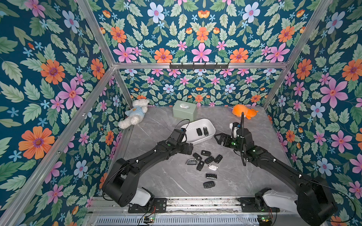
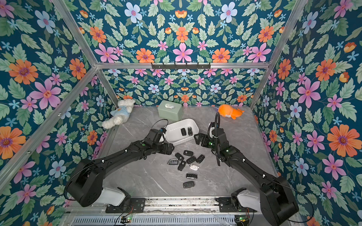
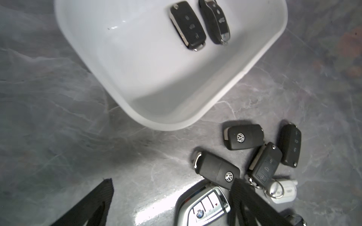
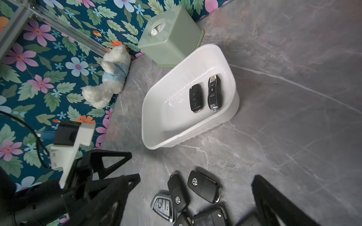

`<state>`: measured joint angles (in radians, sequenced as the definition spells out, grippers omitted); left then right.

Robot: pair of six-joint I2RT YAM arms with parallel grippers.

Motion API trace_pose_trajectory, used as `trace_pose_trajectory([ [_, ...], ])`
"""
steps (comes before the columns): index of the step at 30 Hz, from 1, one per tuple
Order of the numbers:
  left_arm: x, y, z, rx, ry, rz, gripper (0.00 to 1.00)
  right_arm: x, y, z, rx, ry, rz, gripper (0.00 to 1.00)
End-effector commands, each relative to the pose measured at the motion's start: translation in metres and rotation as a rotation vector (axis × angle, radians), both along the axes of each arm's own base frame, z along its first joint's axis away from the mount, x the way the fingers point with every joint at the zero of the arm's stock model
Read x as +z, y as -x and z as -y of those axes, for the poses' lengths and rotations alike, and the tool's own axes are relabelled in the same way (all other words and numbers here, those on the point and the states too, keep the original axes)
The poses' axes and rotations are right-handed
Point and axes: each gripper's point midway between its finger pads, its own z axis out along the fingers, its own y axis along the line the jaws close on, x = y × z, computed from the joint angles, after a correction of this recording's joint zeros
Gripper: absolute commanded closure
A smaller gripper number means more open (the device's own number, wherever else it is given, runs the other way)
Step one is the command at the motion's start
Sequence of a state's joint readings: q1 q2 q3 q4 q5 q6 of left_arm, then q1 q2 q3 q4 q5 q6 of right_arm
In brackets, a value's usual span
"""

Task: Place the car key into the storage box
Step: Pick up the car key from the center of the board.

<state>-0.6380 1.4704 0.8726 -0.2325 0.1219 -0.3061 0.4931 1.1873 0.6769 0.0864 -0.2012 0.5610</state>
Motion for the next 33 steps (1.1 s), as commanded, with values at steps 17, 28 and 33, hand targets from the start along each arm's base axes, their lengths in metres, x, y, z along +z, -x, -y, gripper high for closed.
trace_pose_trajectory([
  [17,-0.048,0.020,0.038,-0.201,-0.150,-0.041,0.03,-0.024,0.030,-0.002,-0.018,-0.245,-0.096,0.01],
  [28,-0.058,0.046,0.043,-0.243,-0.090,-0.120,0.04,-0.020,0.025,0.000,-0.037,-0.240,-0.080,0.01],
  [33,-0.060,0.057,0.047,-0.256,-0.050,-0.160,0.05,-0.020,0.024,-0.002,-0.037,-0.245,-0.083,0.01],
])
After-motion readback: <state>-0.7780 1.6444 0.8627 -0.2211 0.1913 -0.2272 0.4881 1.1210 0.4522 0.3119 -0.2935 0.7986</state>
